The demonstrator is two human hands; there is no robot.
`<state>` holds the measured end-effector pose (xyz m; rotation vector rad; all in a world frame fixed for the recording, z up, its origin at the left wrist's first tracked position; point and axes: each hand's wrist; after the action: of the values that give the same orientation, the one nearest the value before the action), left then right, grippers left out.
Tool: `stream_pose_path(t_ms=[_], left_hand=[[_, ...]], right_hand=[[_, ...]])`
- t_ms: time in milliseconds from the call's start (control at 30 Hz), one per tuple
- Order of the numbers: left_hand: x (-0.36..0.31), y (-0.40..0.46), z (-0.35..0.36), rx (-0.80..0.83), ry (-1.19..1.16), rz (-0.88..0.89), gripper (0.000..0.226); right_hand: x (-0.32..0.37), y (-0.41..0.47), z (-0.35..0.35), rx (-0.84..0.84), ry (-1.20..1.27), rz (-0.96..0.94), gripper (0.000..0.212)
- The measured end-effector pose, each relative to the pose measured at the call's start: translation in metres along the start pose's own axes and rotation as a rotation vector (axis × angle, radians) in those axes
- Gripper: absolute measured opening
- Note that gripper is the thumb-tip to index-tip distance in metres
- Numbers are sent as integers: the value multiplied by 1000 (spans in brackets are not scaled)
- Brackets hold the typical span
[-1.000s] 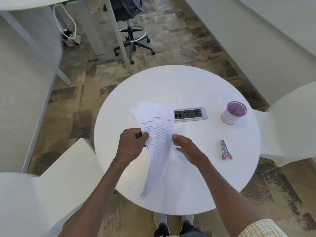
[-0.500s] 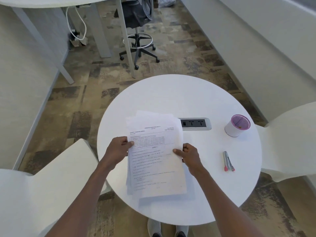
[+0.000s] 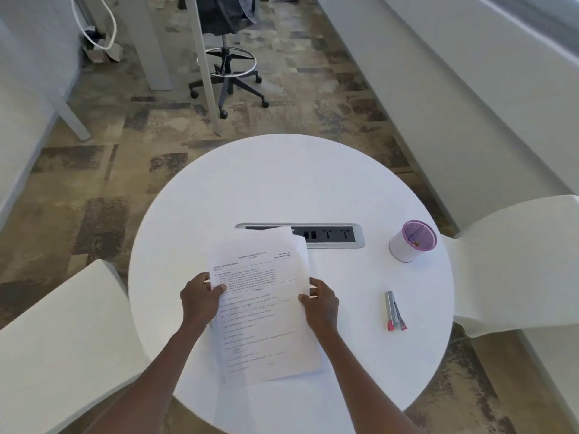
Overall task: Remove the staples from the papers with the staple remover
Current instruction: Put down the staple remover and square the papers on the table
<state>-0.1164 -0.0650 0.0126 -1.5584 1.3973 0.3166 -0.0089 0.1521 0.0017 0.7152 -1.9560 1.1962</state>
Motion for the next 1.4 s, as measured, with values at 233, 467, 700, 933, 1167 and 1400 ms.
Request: stream_pose_path(t_ms=[233,467,700,933,1167,1400], left_hand=[[20,27,16,-31,76,-14,20],[27,21,28,-127,175,-27,21],[1,13,55,-200,220,116,50],[-20,10,107,-66,211,304,39],[-10,11,153,119,408,374,53],[-1,21,181,124,584,341,59]], right_hand=[[-15,23,12,30,-194,5,48],[-16,12,9,117,-279,-30,30],[-34,8,-33,-82,-277,-69,22],[-62,4,-53,-13,-376,-50,11],[-54,1,-32,-26,-430,-100,60],[-48,3,-20,-85,-412,-17,52]])
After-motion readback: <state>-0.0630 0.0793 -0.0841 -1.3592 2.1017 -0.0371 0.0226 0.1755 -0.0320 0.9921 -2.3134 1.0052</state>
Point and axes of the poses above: each hand's wrist, its own y-axis towards the middle knuckle, its own z-axis out of the palm, x = y × z, and after that the axes turned 15 degrees about x, right-handed
